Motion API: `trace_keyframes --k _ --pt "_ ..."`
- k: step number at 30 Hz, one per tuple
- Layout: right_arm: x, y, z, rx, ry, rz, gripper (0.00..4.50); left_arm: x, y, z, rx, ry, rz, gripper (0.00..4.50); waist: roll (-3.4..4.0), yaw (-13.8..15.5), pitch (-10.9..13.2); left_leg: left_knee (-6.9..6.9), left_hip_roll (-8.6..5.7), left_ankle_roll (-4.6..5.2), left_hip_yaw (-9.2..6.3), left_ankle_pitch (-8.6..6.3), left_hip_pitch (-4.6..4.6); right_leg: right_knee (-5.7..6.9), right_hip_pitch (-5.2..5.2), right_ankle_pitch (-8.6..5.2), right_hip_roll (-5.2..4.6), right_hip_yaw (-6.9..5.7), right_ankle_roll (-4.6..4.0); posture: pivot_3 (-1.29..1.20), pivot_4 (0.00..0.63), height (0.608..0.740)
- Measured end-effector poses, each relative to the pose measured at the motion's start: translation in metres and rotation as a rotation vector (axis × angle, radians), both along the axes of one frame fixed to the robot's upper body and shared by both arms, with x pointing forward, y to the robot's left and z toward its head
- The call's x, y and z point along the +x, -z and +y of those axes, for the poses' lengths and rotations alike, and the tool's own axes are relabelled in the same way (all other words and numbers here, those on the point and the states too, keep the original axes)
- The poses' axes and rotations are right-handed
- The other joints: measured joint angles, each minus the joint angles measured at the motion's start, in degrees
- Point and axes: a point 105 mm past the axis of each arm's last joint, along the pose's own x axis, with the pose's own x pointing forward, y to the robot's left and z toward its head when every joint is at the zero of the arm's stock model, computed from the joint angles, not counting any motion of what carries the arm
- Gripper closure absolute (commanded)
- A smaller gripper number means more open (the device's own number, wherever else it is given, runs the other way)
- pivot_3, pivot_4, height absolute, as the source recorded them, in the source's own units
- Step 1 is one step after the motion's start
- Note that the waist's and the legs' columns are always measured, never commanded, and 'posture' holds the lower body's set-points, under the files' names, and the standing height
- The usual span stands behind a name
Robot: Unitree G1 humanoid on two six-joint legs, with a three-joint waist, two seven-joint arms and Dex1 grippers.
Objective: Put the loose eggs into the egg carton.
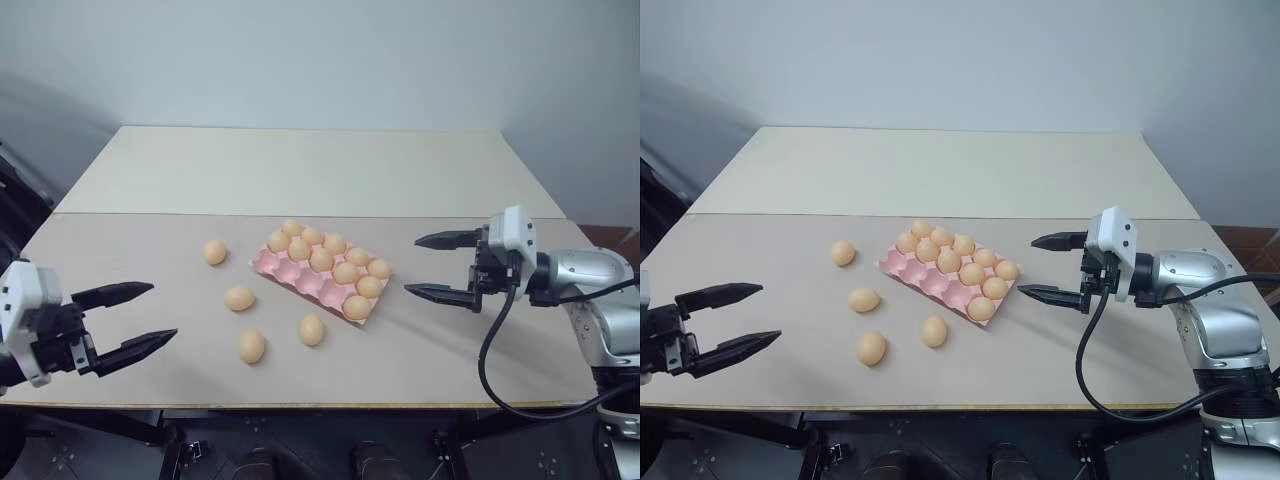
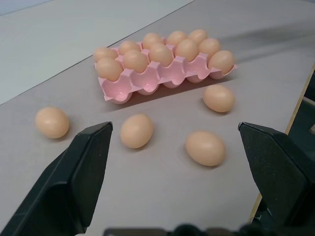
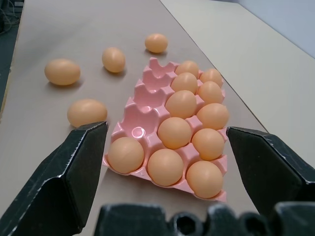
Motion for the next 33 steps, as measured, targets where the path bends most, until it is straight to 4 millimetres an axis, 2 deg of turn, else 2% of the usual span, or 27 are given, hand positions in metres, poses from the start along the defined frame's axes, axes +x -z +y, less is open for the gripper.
trace_keyframes --k 17,24,27,33 --pt "-0.003 0.0 0.001 -0.01 -0.033 -0.002 0.0 0.001 -0.003 -0.001 -0.011 0.009 -0.008 0.05 0.0 -0.02 0.0 0.0 0.0 0.0 0.01 0.0 0.0 0.0 0.0 0.0 0.0 0.0 0.0 0.0 0.15 0.74" --pt "-0.006 -0.009 0.0 -0.046 -0.074 -0.017 0.0 -0.001 -0.004 0.002 0.005 0.052 0.019 0.05 0.0 -0.03 0.0 -0.02 0.03 0.0 0.02 0.0 0.0 -0.02 -0.01 0.0 0.03 0.01 0.0 0.0 0.15 0.74" --pt "-0.012 -0.005 0.007 -0.067 -0.126 -0.007 0.0 -0.002 -0.005 0.002 0.005 0.081 0.031 0.05 0.0 -0.02 0.0 -0.02 0.03 0.0 0.03 0.0 0.01 0.0 -0.02 0.0 0.03 0.01 -0.01 0.0 0.15 0.74" --pt "-0.025 0.007 0.043 -0.116 -0.297 -0.005 0.0 0.002 -0.005 -0.01 0.004 0.178 0.048 0.05 0.01 -0.19 0.0 -0.02 0.04 0.0 0.02 0.0 0.0 0.02 -0.06 0.0 0.06 0.03 -0.01 0.0 0.15 0.74"
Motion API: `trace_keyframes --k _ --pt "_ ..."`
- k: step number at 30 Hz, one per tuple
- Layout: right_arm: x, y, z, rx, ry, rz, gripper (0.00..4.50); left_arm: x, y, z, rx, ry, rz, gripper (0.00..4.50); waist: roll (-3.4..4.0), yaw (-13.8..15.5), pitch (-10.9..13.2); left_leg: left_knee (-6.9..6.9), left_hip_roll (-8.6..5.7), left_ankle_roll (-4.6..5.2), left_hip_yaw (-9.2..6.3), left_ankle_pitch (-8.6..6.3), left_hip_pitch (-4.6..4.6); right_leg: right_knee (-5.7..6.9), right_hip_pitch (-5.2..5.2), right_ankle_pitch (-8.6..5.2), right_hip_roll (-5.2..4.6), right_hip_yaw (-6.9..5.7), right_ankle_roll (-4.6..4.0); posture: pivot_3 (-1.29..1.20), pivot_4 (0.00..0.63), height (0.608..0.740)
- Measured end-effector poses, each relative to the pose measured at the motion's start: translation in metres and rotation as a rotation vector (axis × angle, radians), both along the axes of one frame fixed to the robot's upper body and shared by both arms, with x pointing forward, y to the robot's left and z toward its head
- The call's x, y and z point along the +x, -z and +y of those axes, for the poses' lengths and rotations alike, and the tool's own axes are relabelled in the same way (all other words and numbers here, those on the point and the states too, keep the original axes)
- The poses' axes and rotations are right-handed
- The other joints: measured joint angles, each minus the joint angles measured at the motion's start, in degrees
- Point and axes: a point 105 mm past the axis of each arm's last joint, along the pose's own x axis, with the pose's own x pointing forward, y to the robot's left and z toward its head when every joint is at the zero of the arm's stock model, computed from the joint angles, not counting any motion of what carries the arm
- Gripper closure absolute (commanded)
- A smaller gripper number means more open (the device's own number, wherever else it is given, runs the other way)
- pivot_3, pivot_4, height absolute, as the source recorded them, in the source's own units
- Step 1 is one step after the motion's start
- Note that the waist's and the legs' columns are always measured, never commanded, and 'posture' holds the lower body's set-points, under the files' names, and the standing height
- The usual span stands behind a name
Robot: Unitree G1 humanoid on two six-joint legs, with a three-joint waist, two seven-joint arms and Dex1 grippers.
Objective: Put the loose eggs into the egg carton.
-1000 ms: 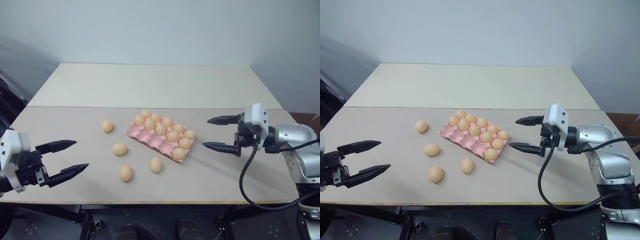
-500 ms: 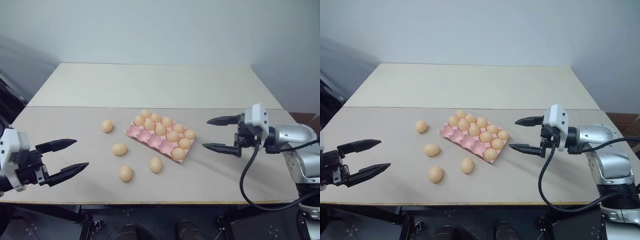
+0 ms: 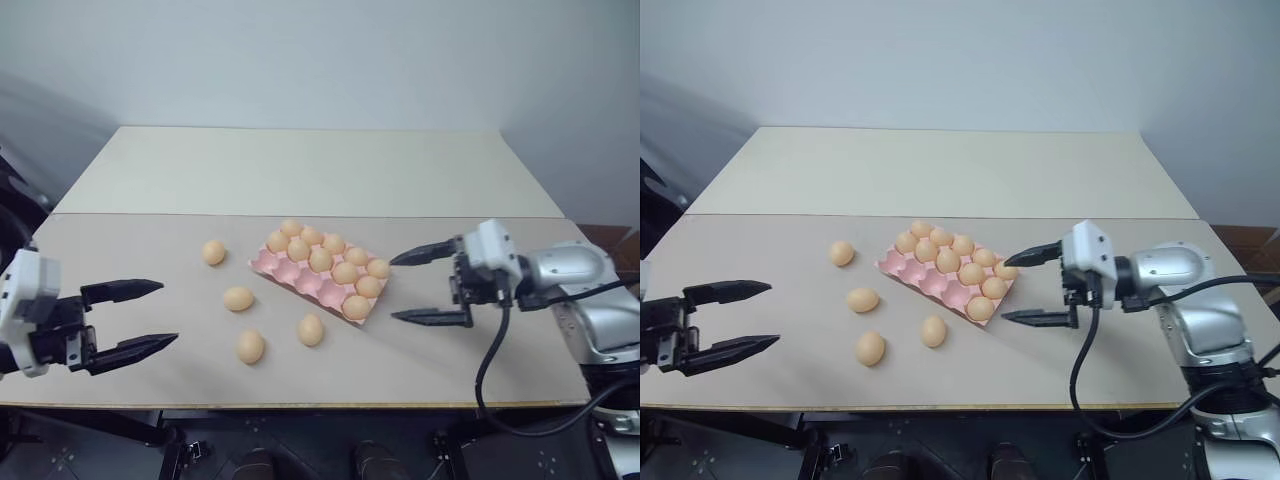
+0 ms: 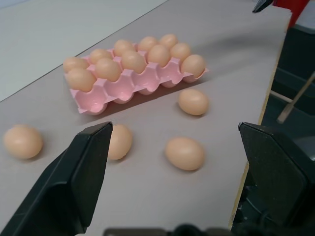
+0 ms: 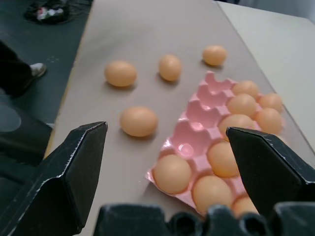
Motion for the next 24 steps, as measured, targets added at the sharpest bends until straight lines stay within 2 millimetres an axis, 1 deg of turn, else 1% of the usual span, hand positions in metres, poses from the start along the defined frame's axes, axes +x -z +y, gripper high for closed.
trace_keyframes --k 5,7,9,12,14,15,18,22,24 --pt "-0.005 0.003 0.052 -0.123 -0.231 -0.183 0.0 0.006 0.003 -0.006 0.01 0.059 0.021 0.05 0.02 -0.25 0.01 -0.01 0.04 0.0 0.04 0.0 -0.04 0.08 -0.15 0.01 0.07 0.06 -0.02 0.0 0.15 0.74" --pt "-0.004 0.009 0.07 -0.19 -0.304 -0.267 0.0 0.008 0.003 -0.007 0.012 0.07 0.016 0.05 0.02 -0.1 0.01 -0.01 0.04 0.0 0.04 0.0 -0.13 0.11 -0.26 0.01 0.07 0.05 -0.02 0.0 0.15 0.74" --pt "0.001 0.022 0.084 -0.253 -0.342 -0.323 0.0 0.009 0.005 -0.007 0.016 0.071 0.024 0.05 0.01 0.11 0.0 -0.01 0.04 0.0 0.08 0.01 -0.28 0.13 -0.44 0.01 0.05 0.05 -0.03 0.0 0.15 0.74" --pt "0.013 0.05 0.102 -0.334 -0.342 -0.359 0.0 0.009 0.007 -0.008 0.015 0.077 0.033 0.05 -0.05 0.29 -0.03 0.08 0.04 -0.12 0.12 0.07 -0.61 0.42 -0.89 0.01 0.05 0.09 -0.05 0.0 0.15 0.74" --pt "0.019 0.067 0.107 -0.37 -0.332 -0.357 0.0 0.009 0.007 -0.009 0.016 0.078 0.032 0.05 -0.04 0.36 -0.02 0.08 0.04 -0.13 0.12 0.08 -0.64 0.45 -0.92 0.0 0.05 0.09 -0.07 0.0 0.15 0.74" --pt "0.022 0.071 0.107 -0.38 -0.324 -0.357 0.0 0.009 0.007 -0.009 0.016 0.079 0.034 0.05 -0.04 0.33 -0.02 0.08 0.04 -0.14 0.12 0.08 -0.64 0.45 -0.92 -0.01 0.05 0.09 -0.08 0.0 0.15 0.74" --pt "0.027 0.077 0.106 -0.394 -0.3 -0.364 0.0 0.007 0.009 -0.009 0.018 0.081 0.041 0.05 -0.04 0.21 -0.02 0.08 0.04 -0.13 0.12 0.08 -0.6 0.46 -0.89 -0.01 0.06 0.09 -0.09 0.0 0.15 0.74" --pt "0.028 0.085 0.11 -0.418 -0.306 -0.373 0.0 0.007 0.01 -0.009 0.019 0.082 0.043 0.05 -0.04 0.06 -0.02 0.08 0.05 -0.13 0.11 0.08 -0.57 0.51 -0.88 -0.02 0.07 0.09 -0.1 0.0 0.15 0.74" --pt "0.028 0.089 0.111 -0.429 -0.309 -0.364 0.38 0.007 0.01 -0.009 0.02 0.083 0.043 0.0 -0.04 -0.04 -0.02 0.08 0.05 -0.13 0.11 0.08 -0.57 0.51 -0.89 -0.02 0.06 0.09 -0.11 0.0 0.15 0.74"
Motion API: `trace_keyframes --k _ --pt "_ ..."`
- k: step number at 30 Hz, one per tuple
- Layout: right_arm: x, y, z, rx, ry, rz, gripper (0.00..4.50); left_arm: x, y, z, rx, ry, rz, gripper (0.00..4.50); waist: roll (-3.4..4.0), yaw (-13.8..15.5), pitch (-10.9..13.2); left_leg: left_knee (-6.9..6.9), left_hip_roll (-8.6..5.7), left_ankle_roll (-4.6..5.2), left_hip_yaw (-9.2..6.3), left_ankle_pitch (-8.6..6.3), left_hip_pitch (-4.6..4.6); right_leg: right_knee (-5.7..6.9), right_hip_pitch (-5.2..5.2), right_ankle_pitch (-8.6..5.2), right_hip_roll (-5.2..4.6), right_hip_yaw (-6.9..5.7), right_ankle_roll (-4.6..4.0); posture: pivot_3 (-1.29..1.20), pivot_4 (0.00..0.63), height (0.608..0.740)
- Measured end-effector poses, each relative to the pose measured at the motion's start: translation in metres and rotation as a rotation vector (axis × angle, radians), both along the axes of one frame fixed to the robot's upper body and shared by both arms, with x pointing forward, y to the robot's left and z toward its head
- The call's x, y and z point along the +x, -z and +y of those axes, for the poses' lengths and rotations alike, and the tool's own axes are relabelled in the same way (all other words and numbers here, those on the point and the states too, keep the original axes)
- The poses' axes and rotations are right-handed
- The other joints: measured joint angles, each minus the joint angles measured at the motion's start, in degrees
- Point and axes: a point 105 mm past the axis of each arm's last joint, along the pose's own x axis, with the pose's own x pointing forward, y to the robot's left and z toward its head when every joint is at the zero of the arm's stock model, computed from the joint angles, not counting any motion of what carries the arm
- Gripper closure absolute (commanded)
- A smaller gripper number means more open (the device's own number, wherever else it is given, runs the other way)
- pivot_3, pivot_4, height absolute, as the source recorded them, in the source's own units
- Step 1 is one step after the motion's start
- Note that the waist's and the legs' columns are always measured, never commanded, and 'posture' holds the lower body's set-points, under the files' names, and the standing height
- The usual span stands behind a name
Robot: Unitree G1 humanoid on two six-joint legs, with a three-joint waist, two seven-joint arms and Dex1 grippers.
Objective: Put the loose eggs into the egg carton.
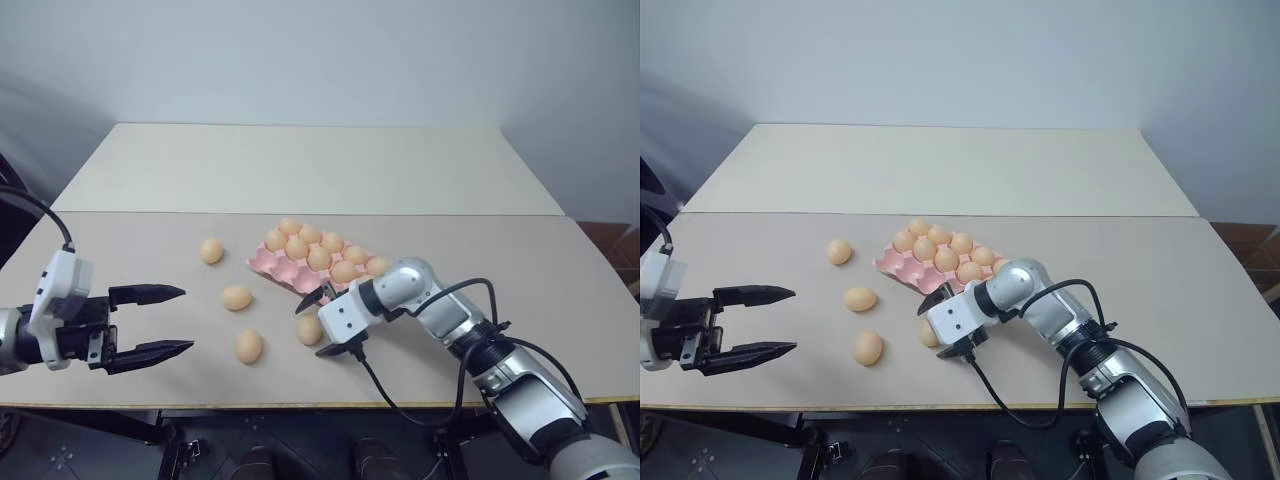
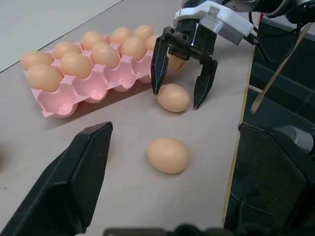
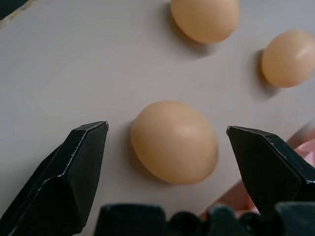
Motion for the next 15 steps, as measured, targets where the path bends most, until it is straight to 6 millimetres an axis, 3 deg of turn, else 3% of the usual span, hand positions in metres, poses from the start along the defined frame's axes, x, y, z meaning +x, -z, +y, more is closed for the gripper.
trace_keyframes --k 6,11,15 --pt "-0.001 0.001 0.004 0.013 -0.003 0.012 2.22 0.0 0.003 -0.002 0.004 0.015 0.009 0.0 0.0 0.01 0.0 0.0 0.0 0.0 -0.01 0.0 0.01 0.03 0.0 0.0 0.0 0.0 0.0 0.0 0.15 0.74" --pt "-0.001 -0.001 0.004 0.058 0.031 0.049 2.3 0.0 0.005 -0.004 0.009 0.026 0.012 0.0 0.0 0.03 0.0 0.0 0.0 0.0 -0.01 0.0 -0.01 0.02 0.0 0.0 0.0 0.0 0.0 0.0 0.15 0.74" --pt "0.0 -0.03 -0.001 0.172 0.071 0.069 2.3 -0.001 -0.001 -0.005 -0.007 0.041 -0.005 0.0 0.0 0.08 0.0 0.0 0.0 0.0 -0.02 0.0 0.01 0.03 0.02 0.0 0.0 -0.01 0.0 0.0 0.15 0.74"
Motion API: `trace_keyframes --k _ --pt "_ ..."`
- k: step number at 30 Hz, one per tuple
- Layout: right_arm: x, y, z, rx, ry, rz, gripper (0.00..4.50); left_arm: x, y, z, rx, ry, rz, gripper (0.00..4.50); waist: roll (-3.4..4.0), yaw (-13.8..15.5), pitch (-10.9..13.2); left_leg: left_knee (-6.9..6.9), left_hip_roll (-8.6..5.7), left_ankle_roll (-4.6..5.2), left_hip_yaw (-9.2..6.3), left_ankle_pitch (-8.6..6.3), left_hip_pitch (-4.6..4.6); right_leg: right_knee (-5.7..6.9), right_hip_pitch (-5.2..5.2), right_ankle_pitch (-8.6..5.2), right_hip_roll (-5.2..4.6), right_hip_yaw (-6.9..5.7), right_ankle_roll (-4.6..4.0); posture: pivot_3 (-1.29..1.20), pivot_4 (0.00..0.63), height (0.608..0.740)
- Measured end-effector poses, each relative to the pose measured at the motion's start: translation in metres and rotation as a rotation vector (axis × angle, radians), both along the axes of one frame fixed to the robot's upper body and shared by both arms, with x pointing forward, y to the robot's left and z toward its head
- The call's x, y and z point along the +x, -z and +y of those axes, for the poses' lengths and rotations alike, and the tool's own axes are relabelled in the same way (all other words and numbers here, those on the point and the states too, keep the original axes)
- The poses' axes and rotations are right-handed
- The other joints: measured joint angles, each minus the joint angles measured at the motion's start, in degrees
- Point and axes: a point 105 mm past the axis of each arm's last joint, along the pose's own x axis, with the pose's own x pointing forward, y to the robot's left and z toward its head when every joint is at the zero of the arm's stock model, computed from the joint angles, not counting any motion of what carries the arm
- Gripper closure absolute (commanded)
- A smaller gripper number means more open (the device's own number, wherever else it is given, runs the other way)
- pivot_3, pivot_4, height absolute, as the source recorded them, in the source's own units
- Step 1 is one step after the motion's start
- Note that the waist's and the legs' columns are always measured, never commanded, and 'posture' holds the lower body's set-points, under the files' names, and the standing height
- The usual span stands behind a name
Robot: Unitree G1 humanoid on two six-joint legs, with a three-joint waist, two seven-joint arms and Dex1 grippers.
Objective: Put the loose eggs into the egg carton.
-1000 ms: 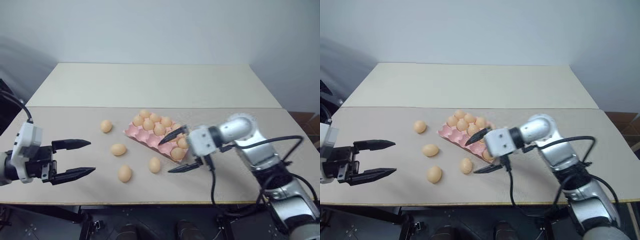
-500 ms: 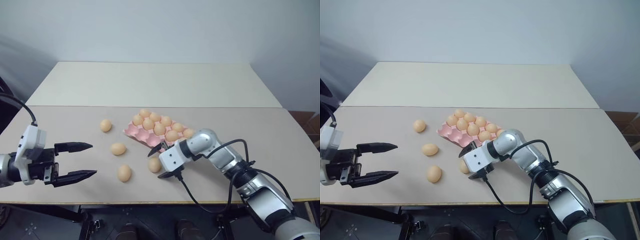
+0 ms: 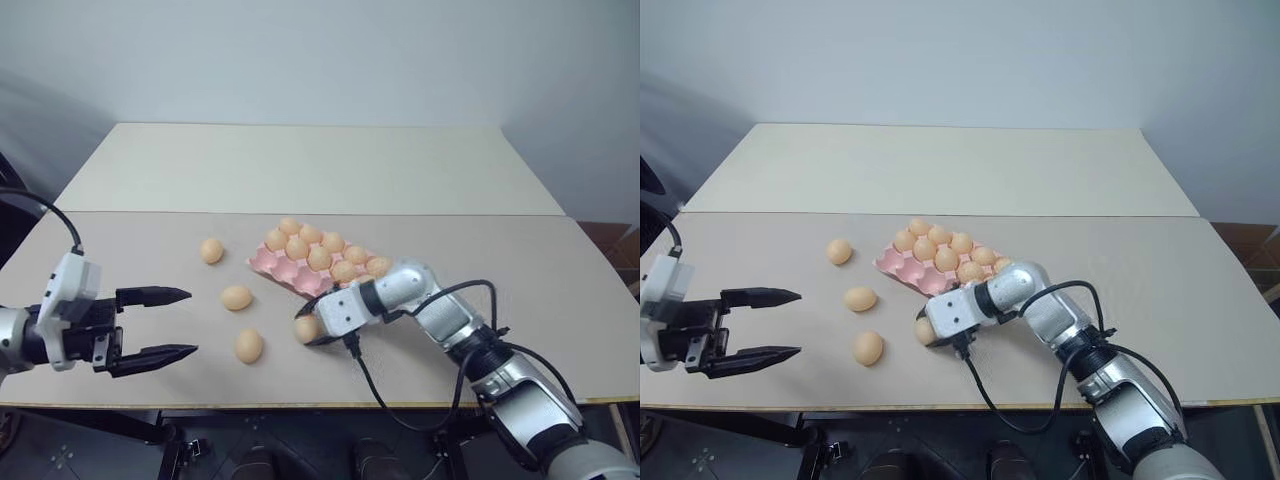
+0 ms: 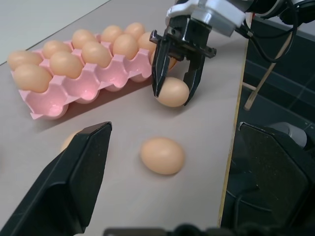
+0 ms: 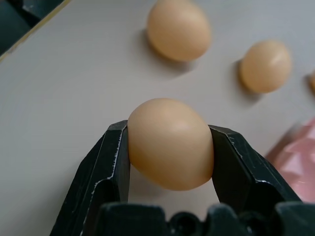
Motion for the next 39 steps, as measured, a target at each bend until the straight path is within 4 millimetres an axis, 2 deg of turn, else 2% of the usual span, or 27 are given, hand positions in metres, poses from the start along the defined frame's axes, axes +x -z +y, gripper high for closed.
trace_keyframes --k 3,7,11,16,20,23,27,33,39 --pt "0.005 -0.014 -0.011 0.037 0.046 -0.015 2.3 -0.001 -0.006 0.0 -0.014 0.016 -0.011 0.0 0.0 0.01 0.0 0.0 0.0 0.0 0.0 0.0 0.0 -0.02 0.0 0.0 0.0 0.0 0.0 0.0 0.15 0.74" --pt "0.018 -0.023 -0.026 0.063 0.135 -0.036 2.3 0.0 -0.014 -0.003 -0.047 0.042 -0.039 0.0 0.0 0.0 0.0 0.0 0.0 0.0 0.0 0.0 0.01 -0.01 0.0 0.0 0.0 0.0 0.0 0.0 0.15 0.74" --pt "0.031 -0.018 -0.033 0.065 0.215 -0.042 2.3 0.004 -0.025 -0.01 -0.12 0.067 -0.082 0.0 -0.01 -0.12 0.0 0.0 -0.01 0.0 0.01 0.0 -0.01 -0.01 -0.01 0.0 0.01 0.01 0.0 0.0 0.15 0.74" --pt "0.041 -0.012 -0.037 0.053 0.284 -0.058 2.3 0.006 -0.023 -0.012 -0.127 0.069 -0.069 0.0 0.0 -0.24 0.0 0.0 -0.01 0.0 0.01 0.0 -0.01 0.0 -0.03 0.0 0.01 0.03 0.0 0.0 0.15 0.74" --pt "0.044 -0.011 -0.036 0.059 0.312 -0.056 1.12 0.007 -0.022 -0.01 -0.131 0.065 -0.066 0.0 0.0 -0.14 0.0 0.0 -0.01 0.0 0.01 0.0 -0.01 0.0 -0.02 0.0 0.01 0.03 0.0 0.0 0.15 0.74" --pt "0.043 -0.012 -0.035 0.067 0.312 -0.043 0.04 0.007 -0.022 -0.01 -0.13 0.067 -0.066 0.0 0.0 -0.12 0.0 0.0 0.0 0.0 0.01 0.0 -0.02 -0.01 -0.02 0.0 0.01 0.03 0.0 0.0 0.15 0.74" --pt "0.039 -0.021 -0.038 0.087 0.294 -0.035 0.04 0.007 -0.02 -0.01 -0.123 0.064 -0.061 0.0 0.0 -0.1 0.0 0.0 0.0 0.0 0.0 0.0 -0.02 -0.01 -0.01 0.0 0.01 0.02 0.0 0.0 0.15 0.74" --pt "0.027 -0.048 -0.059 0.178 0.268 0.023 0.04 0.008 -0.015 -0.004 -0.111 0.036 -0.044 0.0 0.0 -0.01 0.0 0.0 0.0 0.0 0.0 0.0 -0.03 -0.04 0.0 0.0 0.0 0.02 0.0 0.0 0.15 0.74" --pt "0.008 -0.066 -0.108 0.268 0.296 0.182 0.04 0.004 -0.008 0.011 -0.082 -0.036 -0.021 0.0 -0.01 0.17 0.0 0.0 0.0 0.0 0.0 0.0 -0.01 -0.06 0.02 0.0 0.0 0.02 0.0 0.0 0.15 0.74"
